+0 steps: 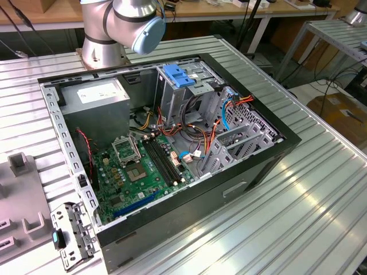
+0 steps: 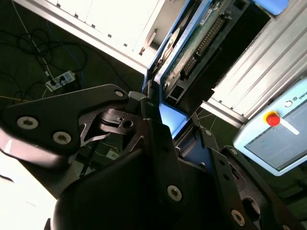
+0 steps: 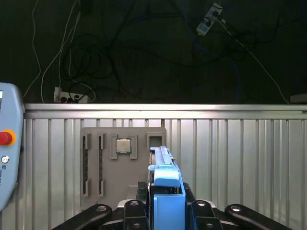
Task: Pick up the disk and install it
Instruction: 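Pick up the disk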
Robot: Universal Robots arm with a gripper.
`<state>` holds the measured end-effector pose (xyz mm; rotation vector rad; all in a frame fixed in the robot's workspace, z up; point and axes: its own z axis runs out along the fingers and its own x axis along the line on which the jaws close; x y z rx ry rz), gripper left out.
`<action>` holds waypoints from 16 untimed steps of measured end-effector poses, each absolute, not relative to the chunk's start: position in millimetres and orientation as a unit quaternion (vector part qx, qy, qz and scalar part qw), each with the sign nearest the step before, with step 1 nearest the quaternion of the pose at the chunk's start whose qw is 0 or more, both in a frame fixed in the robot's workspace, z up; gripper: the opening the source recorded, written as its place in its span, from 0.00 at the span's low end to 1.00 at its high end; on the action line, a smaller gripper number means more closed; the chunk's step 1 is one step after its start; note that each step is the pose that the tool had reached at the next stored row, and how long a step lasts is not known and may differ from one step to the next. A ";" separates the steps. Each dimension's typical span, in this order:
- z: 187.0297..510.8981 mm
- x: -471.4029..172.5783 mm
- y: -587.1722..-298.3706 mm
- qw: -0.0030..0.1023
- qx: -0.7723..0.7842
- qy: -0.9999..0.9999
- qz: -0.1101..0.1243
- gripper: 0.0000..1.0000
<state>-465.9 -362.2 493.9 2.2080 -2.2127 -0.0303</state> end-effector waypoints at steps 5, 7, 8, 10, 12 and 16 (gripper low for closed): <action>504.0 -466.0 -362.2 0.008 0.706 -0.708 -0.010 0.37; 506.3 -465.9 -362.2 0.008 0.706 -0.708 -0.010 0.37; 506.7 -465.9 -362.2 0.008 0.706 -0.708 -0.010 0.37; 506.8 -466.0 -362.2 0.008 0.706 -0.708 -0.010 0.37; 506.9 -466.0 -362.2 0.008 0.706 -0.708 -0.010 0.37; 507.0 -465.9 -362.2 0.008 0.706 -0.708 -0.010 0.37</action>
